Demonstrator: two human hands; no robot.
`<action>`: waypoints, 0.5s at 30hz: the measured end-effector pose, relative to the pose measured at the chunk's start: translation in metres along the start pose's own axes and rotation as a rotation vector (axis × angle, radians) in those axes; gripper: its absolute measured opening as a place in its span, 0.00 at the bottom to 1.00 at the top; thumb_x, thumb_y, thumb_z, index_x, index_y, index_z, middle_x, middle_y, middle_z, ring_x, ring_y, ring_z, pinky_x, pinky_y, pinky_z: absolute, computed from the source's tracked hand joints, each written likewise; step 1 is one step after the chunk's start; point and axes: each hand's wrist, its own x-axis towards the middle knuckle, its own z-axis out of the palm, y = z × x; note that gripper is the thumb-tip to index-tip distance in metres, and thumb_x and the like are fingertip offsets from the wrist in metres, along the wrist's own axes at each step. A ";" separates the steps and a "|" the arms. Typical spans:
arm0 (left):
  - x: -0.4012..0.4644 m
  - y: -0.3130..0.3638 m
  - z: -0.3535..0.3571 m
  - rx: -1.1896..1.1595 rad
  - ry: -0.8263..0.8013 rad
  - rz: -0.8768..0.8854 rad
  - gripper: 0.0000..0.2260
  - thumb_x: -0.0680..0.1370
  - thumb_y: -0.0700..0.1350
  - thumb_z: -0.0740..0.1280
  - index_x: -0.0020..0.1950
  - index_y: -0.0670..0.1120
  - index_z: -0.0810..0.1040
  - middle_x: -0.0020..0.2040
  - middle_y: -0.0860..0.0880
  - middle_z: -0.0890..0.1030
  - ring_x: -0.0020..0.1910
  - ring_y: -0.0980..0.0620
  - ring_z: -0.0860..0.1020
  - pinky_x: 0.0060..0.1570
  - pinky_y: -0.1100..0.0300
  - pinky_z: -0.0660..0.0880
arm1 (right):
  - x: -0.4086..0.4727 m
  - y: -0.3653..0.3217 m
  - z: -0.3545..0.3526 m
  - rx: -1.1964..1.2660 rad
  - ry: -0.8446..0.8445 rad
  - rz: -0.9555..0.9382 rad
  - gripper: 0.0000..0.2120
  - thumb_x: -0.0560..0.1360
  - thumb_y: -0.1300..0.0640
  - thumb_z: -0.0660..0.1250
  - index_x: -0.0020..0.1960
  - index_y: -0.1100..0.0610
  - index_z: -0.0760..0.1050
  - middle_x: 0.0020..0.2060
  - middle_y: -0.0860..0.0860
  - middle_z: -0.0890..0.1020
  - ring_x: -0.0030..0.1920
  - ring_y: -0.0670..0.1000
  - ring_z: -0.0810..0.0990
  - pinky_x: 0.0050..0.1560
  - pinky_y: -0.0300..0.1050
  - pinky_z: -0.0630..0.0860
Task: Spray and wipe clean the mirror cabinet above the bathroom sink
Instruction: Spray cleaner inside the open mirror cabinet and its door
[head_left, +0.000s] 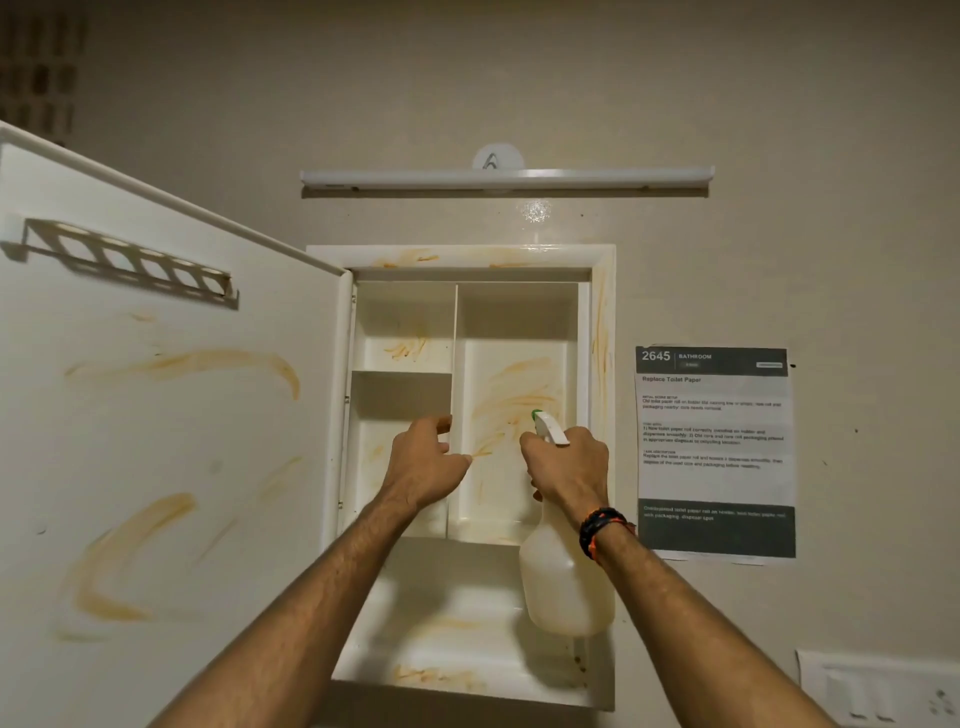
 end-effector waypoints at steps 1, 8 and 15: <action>0.000 0.000 0.000 -0.004 0.005 0.000 0.25 0.73 0.39 0.72 0.70 0.45 0.72 0.65 0.50 0.78 0.52 0.56 0.75 0.51 0.64 0.72 | 0.001 0.002 0.000 0.009 -0.015 0.010 0.13 0.67 0.52 0.67 0.37 0.64 0.78 0.33 0.58 0.84 0.27 0.54 0.82 0.29 0.49 0.82; 0.001 -0.002 0.003 -0.012 0.017 0.001 0.25 0.73 0.40 0.72 0.70 0.44 0.72 0.65 0.50 0.78 0.51 0.56 0.75 0.51 0.63 0.71 | 0.000 0.011 0.000 0.068 0.001 -0.012 0.12 0.69 0.54 0.67 0.34 0.63 0.80 0.32 0.58 0.84 0.25 0.51 0.80 0.24 0.43 0.78; -0.002 -0.016 -0.012 0.042 0.054 -0.047 0.28 0.74 0.40 0.71 0.73 0.44 0.68 0.69 0.48 0.74 0.62 0.50 0.76 0.57 0.59 0.74 | -0.005 -0.005 0.015 0.166 -0.106 -0.045 0.10 0.69 0.57 0.67 0.38 0.65 0.79 0.31 0.56 0.82 0.23 0.46 0.77 0.23 0.36 0.73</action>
